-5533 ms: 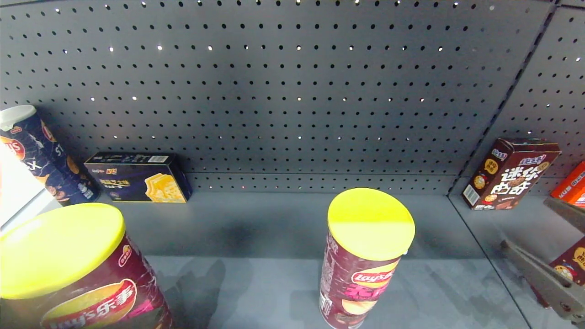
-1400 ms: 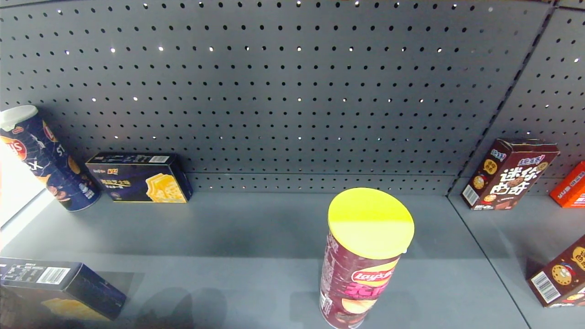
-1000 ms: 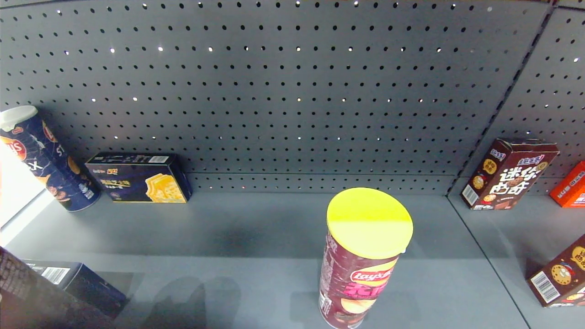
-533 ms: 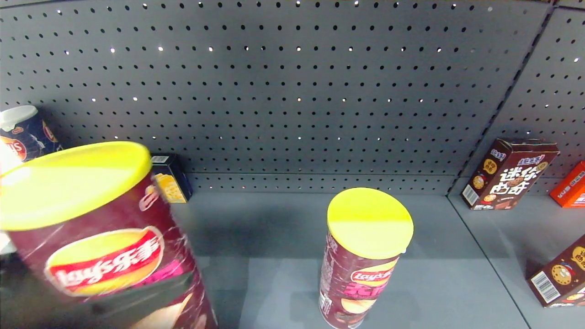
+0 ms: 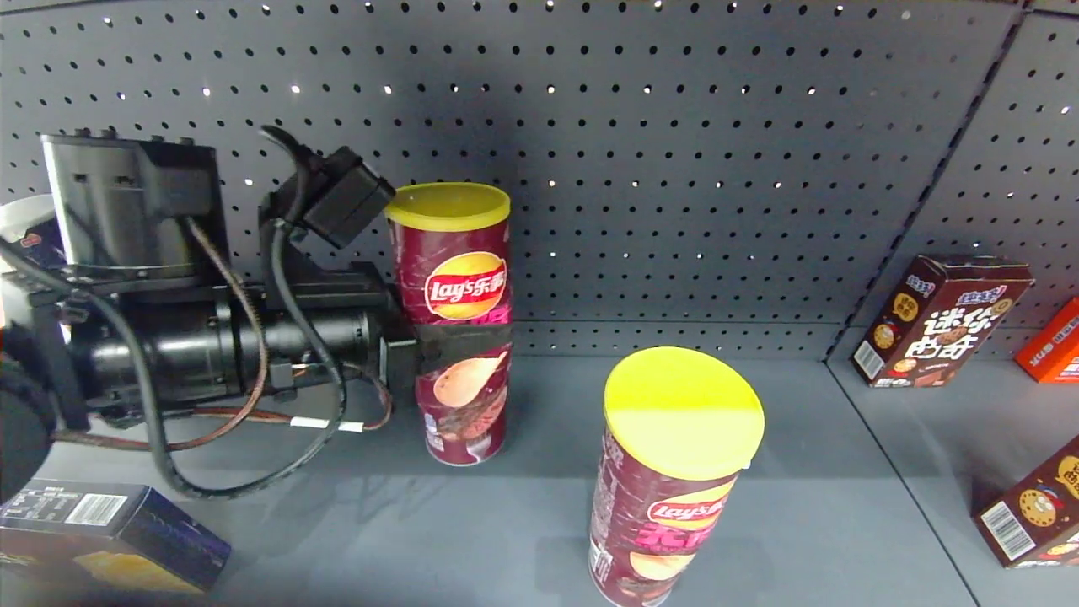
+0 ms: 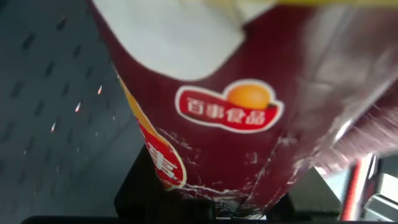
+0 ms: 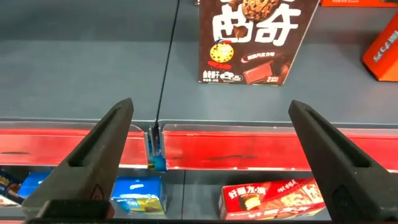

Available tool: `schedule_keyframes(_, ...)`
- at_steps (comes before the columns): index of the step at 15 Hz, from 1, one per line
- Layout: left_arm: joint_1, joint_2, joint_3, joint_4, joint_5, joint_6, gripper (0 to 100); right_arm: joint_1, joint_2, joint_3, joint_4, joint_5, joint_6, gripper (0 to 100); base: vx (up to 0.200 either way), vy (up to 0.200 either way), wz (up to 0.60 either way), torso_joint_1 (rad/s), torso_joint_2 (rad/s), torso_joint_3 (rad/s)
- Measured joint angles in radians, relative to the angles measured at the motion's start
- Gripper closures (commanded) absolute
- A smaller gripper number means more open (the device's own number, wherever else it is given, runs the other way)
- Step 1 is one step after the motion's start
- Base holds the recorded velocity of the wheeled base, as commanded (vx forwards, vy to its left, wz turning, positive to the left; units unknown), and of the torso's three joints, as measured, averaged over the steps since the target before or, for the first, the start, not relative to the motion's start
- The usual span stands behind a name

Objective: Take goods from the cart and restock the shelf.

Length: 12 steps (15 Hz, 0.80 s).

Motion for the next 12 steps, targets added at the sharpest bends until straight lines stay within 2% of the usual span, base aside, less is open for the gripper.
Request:
schedule_keyframes(2,0.012,0.083,-0.08,-0.002,-0.022,0.027,100,0.001,0.0,0.0,0.0,0.0,0.0,0,0.0,0.0,0.0,0.0,0.0,0.0)
schedule_keyframes(6,0.009,0.222,-0.206,-0.028,-0.028,0.09,100,0.0,0.0,0.0,0.0,0.0,0.0,0,0.0,0.0,0.0,0.0,0.0,0.0)
schedule_keyframes(10,-0.003,0.314,-0.271,-0.097,-0.025,0.084,100,0.001,-0.001,0.0,0.0,0.0,0.0,0,0.0,0.0,0.0,0.0,0.0,0.0)
schedule_keyframes(12,-0.013,0.339,-0.29,-0.1,-0.023,0.076,100,0.0,-0.001,0.0,0.0,0.0,0.0,0,0.0,0.0,0.0,0.0,0.0,0.0)
